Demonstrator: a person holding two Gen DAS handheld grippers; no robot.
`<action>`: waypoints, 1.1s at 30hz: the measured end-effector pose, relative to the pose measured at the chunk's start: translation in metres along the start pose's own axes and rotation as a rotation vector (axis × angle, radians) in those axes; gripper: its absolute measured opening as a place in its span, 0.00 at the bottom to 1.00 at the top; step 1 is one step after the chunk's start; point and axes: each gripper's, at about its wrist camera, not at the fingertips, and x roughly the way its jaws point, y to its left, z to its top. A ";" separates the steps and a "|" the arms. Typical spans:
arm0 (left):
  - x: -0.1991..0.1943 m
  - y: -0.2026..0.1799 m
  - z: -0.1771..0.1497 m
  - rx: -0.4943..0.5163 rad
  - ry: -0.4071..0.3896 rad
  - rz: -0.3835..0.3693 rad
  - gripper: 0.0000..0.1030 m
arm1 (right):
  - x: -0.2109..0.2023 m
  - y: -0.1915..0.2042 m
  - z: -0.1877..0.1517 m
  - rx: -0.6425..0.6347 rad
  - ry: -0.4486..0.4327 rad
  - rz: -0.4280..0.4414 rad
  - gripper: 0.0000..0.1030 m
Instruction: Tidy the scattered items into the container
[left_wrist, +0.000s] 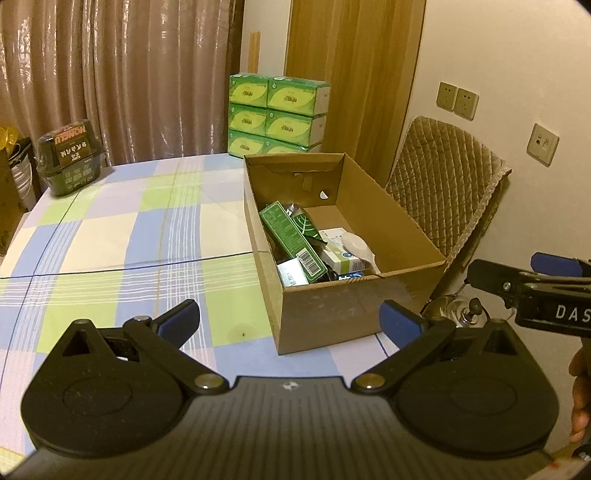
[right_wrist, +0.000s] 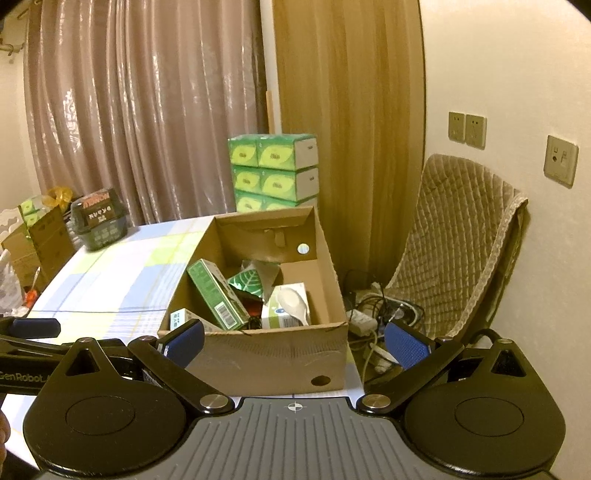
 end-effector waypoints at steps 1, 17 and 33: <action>-0.001 0.000 0.000 -0.001 0.000 0.006 0.99 | -0.001 0.000 0.000 -0.001 -0.001 -0.001 0.98; -0.011 -0.003 0.000 -0.010 -0.020 0.018 0.99 | -0.015 0.005 0.001 -0.029 -0.020 -0.013 0.98; -0.009 0.005 -0.005 -0.013 -0.003 0.021 0.99 | -0.015 0.009 -0.007 -0.021 -0.002 -0.025 0.98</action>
